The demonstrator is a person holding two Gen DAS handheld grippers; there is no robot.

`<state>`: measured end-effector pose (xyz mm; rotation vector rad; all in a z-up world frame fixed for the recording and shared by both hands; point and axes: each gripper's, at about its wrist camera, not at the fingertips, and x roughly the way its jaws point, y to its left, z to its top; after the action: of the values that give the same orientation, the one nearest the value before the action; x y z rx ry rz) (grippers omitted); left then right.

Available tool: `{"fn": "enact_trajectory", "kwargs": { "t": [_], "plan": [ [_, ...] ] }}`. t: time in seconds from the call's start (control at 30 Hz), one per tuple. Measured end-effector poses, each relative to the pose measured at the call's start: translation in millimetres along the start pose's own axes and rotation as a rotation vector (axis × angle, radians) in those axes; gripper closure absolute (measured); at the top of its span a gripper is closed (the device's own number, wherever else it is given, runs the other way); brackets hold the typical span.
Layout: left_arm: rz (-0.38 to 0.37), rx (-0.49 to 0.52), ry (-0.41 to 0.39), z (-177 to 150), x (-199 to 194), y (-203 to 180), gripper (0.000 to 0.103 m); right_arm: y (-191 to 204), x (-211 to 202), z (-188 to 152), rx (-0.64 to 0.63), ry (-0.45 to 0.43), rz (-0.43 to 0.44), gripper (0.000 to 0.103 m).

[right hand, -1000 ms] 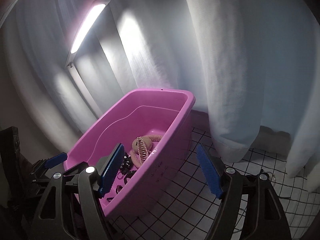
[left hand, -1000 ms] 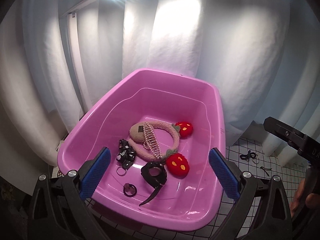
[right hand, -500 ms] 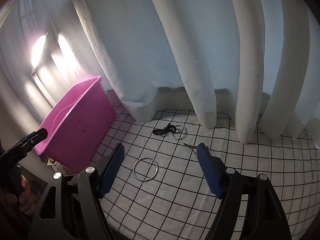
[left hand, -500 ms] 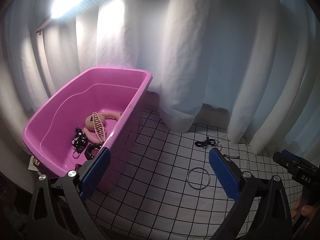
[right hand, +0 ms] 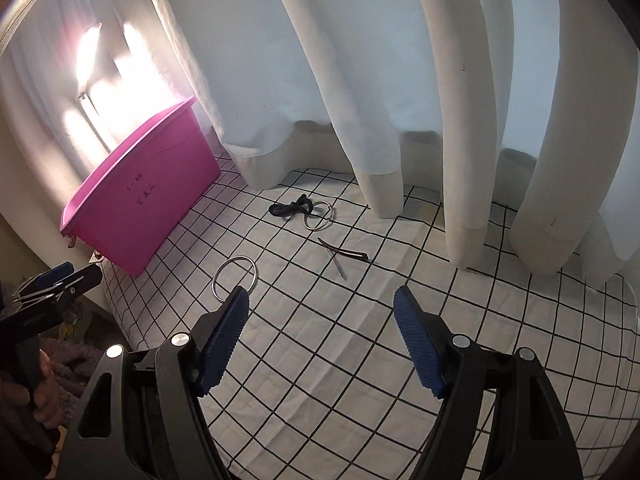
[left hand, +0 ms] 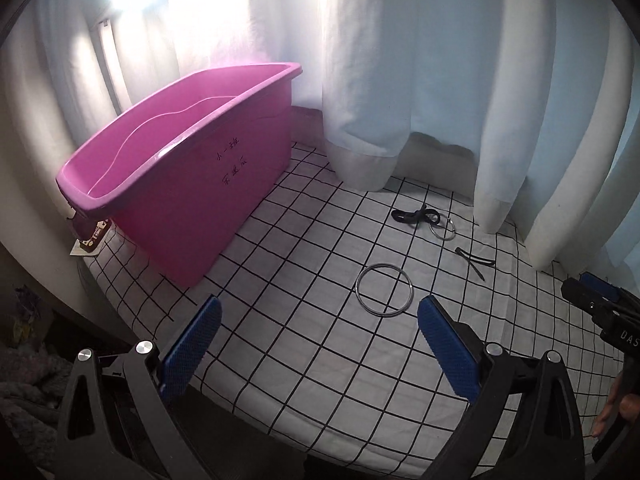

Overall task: Organize jewelry
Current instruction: 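Close the left tool on the large silver ring while the right tool grasps the small ring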

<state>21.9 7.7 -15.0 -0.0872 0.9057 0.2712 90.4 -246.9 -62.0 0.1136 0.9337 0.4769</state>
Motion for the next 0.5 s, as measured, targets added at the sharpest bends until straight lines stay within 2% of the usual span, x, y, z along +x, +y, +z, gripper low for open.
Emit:
{"fn": "enact_trajectory", "kwargs": {
  "t": [0.17, 0.3, 0.5],
  "plan": [
    [-0.019, -0.010, 0.010, -1, 37, -5, 0.006, 2, 51, 23, -0.043, 0.034, -0.008, 0.031],
    [-0.043, -0.033, 0.062, -3, 76, -14, 0.006, 1, 90, 37, -0.073, 0.070, -0.007, 0.031],
    [-0.046, -0.046, 0.060, -7, 103, -36, 0.006, -2, 137, 54, -0.119, 0.105, 0.021, 0.031]
  ]
}}
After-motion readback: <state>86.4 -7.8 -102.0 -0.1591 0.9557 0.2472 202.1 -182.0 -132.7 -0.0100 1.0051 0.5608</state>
